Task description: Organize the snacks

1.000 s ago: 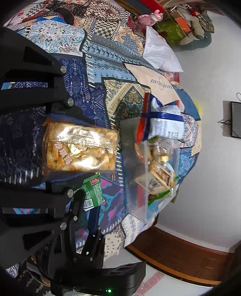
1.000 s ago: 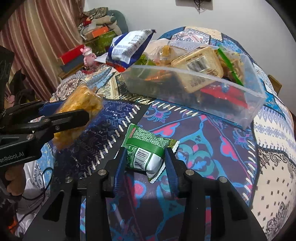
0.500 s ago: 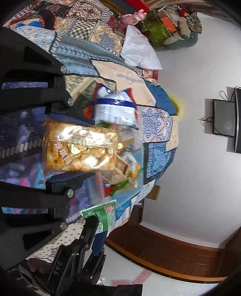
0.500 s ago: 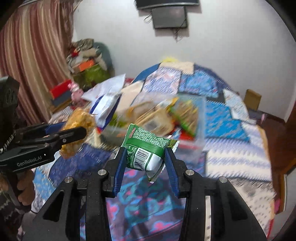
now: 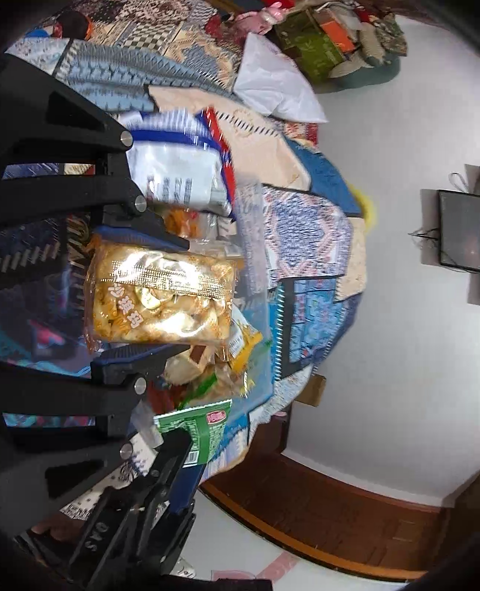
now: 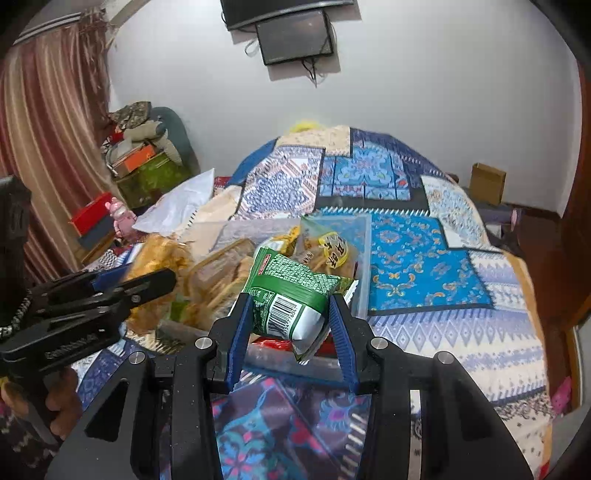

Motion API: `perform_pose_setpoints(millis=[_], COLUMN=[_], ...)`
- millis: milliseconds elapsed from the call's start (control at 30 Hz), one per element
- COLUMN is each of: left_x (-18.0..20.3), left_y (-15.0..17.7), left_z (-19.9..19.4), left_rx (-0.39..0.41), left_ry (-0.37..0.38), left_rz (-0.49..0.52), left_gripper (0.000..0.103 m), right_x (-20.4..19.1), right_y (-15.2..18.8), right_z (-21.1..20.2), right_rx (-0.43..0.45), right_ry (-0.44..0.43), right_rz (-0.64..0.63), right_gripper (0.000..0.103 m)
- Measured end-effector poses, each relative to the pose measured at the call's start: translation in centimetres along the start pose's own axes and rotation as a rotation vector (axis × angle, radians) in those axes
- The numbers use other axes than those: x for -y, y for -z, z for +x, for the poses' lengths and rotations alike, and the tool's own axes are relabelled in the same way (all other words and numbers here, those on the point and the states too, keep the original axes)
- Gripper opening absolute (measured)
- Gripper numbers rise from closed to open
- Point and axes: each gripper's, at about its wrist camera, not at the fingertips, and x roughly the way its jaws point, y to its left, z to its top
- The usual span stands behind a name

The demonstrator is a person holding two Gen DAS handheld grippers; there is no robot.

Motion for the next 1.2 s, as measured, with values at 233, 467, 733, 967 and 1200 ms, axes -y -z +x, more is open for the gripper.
perform_pose_setpoints(millis=[233,467,733,967,1200], left_x=[0.3,-0.2,0.1,0.6,0.7], left_y=[0.4,0.8,1.4,2.0,2.7], left_z=[2.2,0.8,-3.2,-12.4,-20.1], left_rx=[0.014,0.023,0.094,0.264,0.384], left_ry=[-0.083,-0.052,-0.063,-0.041,-0.012], left_rz=[0.037,0.024,0.054,0.054,0.040], left_gripper=[0.048,0.067,0.073,0.073,0.073], right_x=[0.2,-0.2,-1.0,-1.9,-3.3], right_y=[0.8,0.5,0.6,-0.1,-0.6], right_z=[2.4,1.5,-0.9,-7.2,-14.2], right_rx=[-0.042,-0.054,-0.019,0.102,0.245], right_ry=[0.018,0.055,0.044,0.022,-0.004], right_rz=[-0.015,-0.034,-0.062,-0.060,-0.045], right_gripper=[0.039,0.055,0.060,0.060,0.068])
